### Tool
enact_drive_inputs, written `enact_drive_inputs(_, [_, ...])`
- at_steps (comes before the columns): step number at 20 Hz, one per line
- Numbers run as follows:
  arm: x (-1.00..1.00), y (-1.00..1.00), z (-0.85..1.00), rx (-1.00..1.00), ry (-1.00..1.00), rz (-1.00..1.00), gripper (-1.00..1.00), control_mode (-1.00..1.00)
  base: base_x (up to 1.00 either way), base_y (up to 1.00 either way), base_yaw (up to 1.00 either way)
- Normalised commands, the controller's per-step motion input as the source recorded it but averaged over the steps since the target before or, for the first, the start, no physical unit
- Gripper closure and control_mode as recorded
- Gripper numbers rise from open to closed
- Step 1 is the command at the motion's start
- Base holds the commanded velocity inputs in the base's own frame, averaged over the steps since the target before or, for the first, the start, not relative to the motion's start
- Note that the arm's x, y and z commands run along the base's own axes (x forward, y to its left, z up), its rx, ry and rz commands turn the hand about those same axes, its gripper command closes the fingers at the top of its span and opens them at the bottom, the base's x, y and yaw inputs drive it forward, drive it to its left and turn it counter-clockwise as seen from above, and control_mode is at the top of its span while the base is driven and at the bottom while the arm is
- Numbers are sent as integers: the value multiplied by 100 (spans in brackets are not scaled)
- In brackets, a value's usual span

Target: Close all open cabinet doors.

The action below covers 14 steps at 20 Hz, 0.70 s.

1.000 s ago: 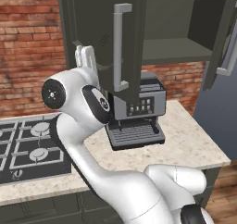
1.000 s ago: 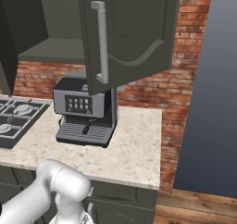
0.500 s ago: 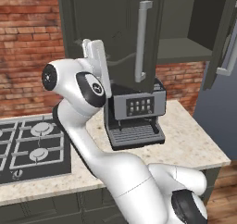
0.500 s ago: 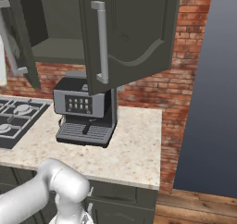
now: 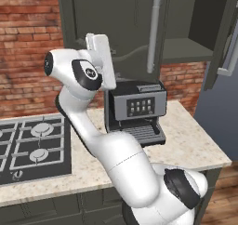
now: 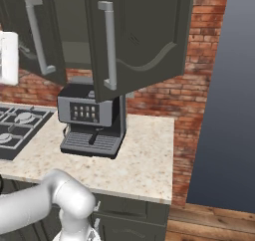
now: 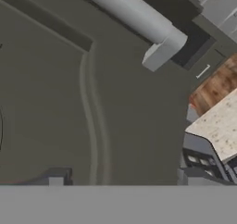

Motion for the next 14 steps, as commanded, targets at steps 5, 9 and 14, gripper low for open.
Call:
enact_drive_inputs(5, [51, -21, 0, 0, 0, -8, -100, -100, 0, 0, 0])
enact_drive_inputs(9, [51, -15, -2, 2, 0, -1, -100, -100, 0, 0, 0])
enact_drive_inputs(14, [50, -33, -10, 6, 0, 0, -100, -100, 0, 0, 0])
